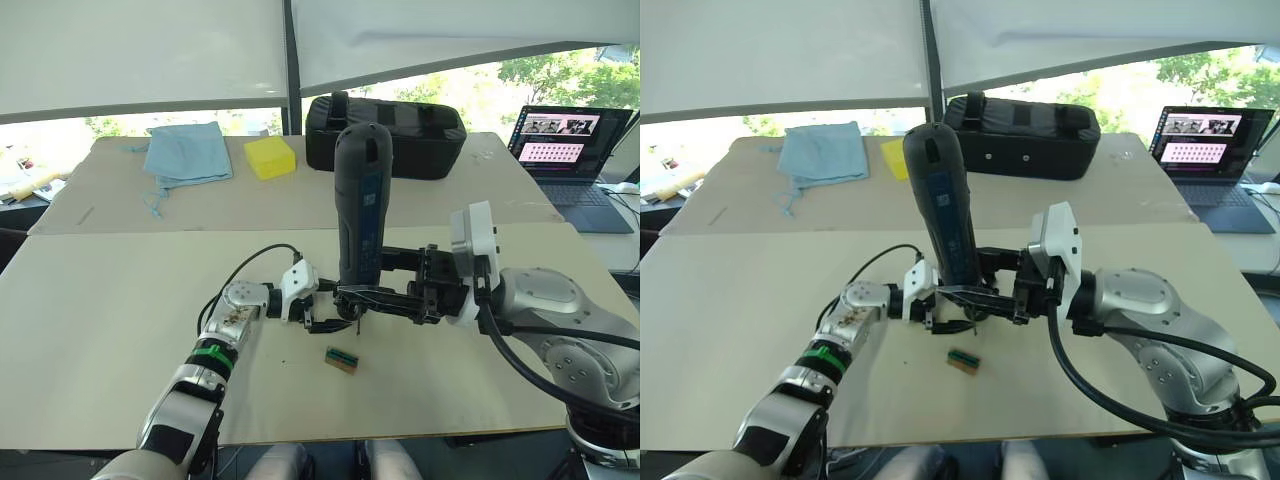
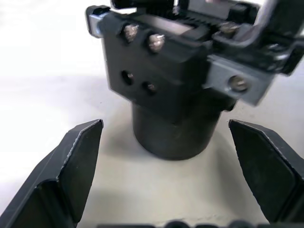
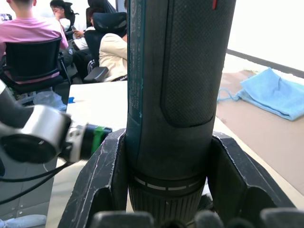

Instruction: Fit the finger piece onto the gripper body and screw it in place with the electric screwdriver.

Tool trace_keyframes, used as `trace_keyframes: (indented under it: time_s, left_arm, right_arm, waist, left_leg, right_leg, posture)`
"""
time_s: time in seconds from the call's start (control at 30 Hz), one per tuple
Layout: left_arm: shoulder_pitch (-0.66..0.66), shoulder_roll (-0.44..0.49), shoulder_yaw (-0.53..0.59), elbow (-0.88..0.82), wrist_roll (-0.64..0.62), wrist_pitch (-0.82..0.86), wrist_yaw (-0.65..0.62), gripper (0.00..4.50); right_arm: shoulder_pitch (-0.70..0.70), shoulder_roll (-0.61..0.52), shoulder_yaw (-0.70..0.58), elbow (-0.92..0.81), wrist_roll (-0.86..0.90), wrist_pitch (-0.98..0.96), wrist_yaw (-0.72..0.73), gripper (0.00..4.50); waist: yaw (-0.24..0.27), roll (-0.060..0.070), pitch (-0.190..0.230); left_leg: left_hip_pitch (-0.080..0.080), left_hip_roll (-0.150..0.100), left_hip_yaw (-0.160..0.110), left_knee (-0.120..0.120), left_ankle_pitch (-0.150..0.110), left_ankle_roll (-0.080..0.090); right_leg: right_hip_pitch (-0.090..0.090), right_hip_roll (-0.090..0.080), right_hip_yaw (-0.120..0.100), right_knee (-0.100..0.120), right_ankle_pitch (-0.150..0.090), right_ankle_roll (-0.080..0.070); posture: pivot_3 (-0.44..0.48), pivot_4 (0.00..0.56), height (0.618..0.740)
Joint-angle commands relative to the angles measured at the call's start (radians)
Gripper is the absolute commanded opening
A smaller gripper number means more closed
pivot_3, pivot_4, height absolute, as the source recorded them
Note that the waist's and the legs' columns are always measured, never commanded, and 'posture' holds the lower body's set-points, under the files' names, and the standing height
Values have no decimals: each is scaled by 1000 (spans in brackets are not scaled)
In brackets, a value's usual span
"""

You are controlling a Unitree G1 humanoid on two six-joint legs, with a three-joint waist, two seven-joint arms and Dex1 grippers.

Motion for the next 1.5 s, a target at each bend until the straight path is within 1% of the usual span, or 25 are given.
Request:
trace_keyframes:
  time_s: [0.03, 0.13, 0.23, 0.33, 0.43, 0.5, 0.6, 0.7, 1.0, 1.5]
  left_arm:
    - [29, -15, -25, -60, 7, 32, 41, 4500]
    - [22, -39, -36, -50, 21, 29, 83, 4500]
    - [3, -55, -47, -28, 20, -1, 79, 3750]
    - [-29, -57, -52, 24, 21, -32, 61, 2328]
    - [-61, -62, -56, 85, 22, -70, 41, 2279]
    - [-81, -69, -60, 123, 21, -92, 17, 2279]
    - [-102, -77, -66, 165, 29, -124, 3, 2279]
    - [-115, -81, -63, 193, 33, -143, 2, 2279]
    - [-116, -78, -50, 204, 35, -155, 1, 2279]
    - [-115, -81, -46, 199, 34, -155, 11, 2279]
  right_arm:
    - [-22, 6, -18, -19, 21, -19, 13, 1918]
    - [-24, 7, -13, -15, 16, -21, 20, 1918]
    - [-41, 12, -2, -5, 9, -24, 25, 1918]
    - [-69, 24, 13, 11, 0, -23, 27, 1918]
    - [-112, 49, 22, 32, 13, -3, 7, 1918]
    - [-175, 76, 24, 65, 23, 21, -25, 1918]
    - [-232, 92, 34, 103, -12, 31, -45, 1918]
    - [-254, 93, 47, 125, -49, 27, -48, 1918]
    - [-263, 97, 77, 166, -154, -10, -25, 1918]
    - [-293, 119, 69, 183, -194, 15, 2, 1918]
  waist:
    - [2, 0, 0]
    - [8, 0, 0]
    - [16, 0, 0]
    - [20, 0, 0]
    - [21, 0, 0]
    - [21, 0, 0]
    - [22, 0, 0]
    - [25, 0, 0]
    - [22, 0, 0]
    - [22, 0, 0]
  left_leg:
    - [0, 0, 0, 0, 0, 0]
    - [1, 0, 0, 0, 0, 0]
    - [2, 0, 0, 0, 0, 0]
    - [2, 0, 0, 0, 0, 0]
    - [2, 0, 0, 0, 0, 0]
    - [2, 0, 0, 1, 0, 0]
    - [1, 0, 0, 1, 0, 0]
    - [1, 0, 0, 0, 0, 0]
    - [0, -1, 0, 1, 0, 0]
    - [0, -1, 0, 1, 0, 0]
  right_leg:
    - [0, 0, 0, 0, 0, 0]
    - [1, 0, 0, 0, 0, 0]
    - [2, 0, 0, 0, 0, 0]
    - [2, 0, 0, -1, 0, 0]
    - [2, 0, -1, -1, 0, 0]
    - [2, 0, -1, -1, 0, 0]
    - [2, 0, -1, -1, 0, 0]
    - [2, 0, -1, -1, 0, 0]
    - [1, 0, -1, -2, 1, 0]
    - [1, 0, -1, -2, 1, 0]
  posture:
    - [0, 150, 740]
    - [0, 150, 740]
    - [0, 150, 740]
    - [0, 150, 740]
    - [0, 150, 740]
    - [0, 150, 740]
    - [0, 150, 740]
    - [0, 150, 740]
    - [0, 150, 740]
    - [0, 150, 740]
